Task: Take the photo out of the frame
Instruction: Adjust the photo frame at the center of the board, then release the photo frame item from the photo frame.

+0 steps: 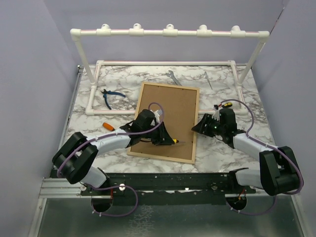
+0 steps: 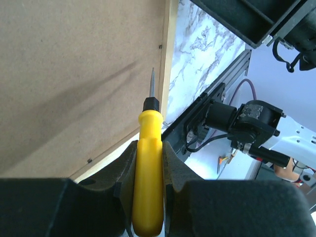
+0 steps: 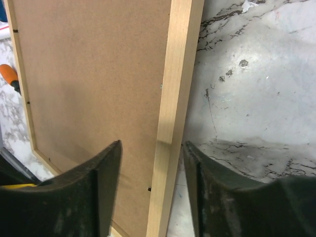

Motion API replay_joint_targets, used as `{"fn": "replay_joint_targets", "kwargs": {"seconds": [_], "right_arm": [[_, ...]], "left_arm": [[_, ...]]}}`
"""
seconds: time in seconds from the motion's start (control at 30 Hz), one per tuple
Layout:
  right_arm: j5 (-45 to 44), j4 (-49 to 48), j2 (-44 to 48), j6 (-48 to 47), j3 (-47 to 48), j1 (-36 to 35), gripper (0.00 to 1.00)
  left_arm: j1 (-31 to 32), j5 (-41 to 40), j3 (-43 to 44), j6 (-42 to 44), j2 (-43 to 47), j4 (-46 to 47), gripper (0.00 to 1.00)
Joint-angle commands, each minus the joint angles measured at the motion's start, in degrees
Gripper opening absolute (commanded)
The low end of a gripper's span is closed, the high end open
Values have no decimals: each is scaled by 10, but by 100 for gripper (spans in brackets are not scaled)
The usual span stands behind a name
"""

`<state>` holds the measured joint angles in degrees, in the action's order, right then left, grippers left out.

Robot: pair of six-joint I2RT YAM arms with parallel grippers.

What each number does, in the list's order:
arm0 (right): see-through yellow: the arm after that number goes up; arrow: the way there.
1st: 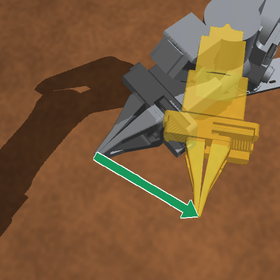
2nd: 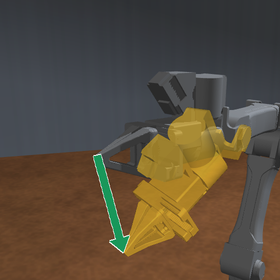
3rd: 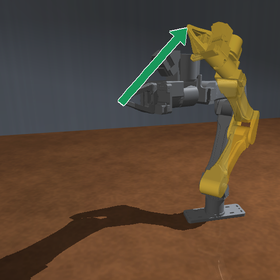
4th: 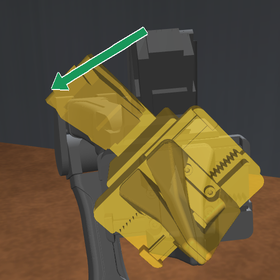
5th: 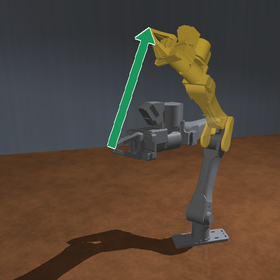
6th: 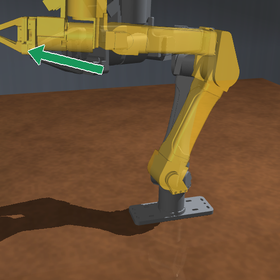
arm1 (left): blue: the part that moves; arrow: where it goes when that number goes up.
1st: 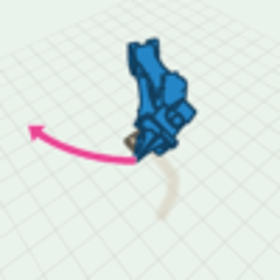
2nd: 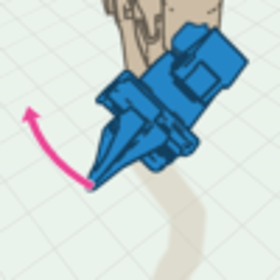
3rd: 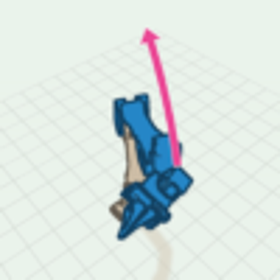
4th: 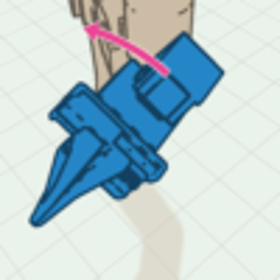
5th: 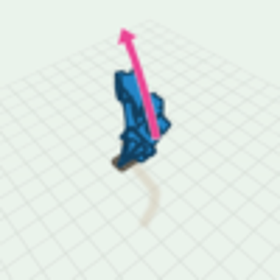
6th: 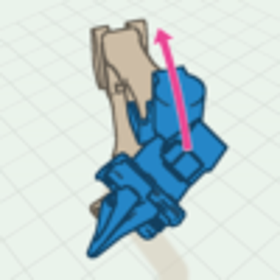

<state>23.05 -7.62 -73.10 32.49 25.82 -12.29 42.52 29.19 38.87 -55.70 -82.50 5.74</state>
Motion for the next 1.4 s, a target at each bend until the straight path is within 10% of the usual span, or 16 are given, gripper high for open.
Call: {"fn": "replay_joint_targets", "kwargs": {"seconds": [0.0, 1.37], "right_arm": [[19, 7, 1, 2, 3, 0, 51], [52, 10, 2, 12, -46, 0, 20]], "left_arm": [[5, 1, 27, 0, -30, 37, 0], [19, 44, 61, -22, -145, 106, 0]]}}
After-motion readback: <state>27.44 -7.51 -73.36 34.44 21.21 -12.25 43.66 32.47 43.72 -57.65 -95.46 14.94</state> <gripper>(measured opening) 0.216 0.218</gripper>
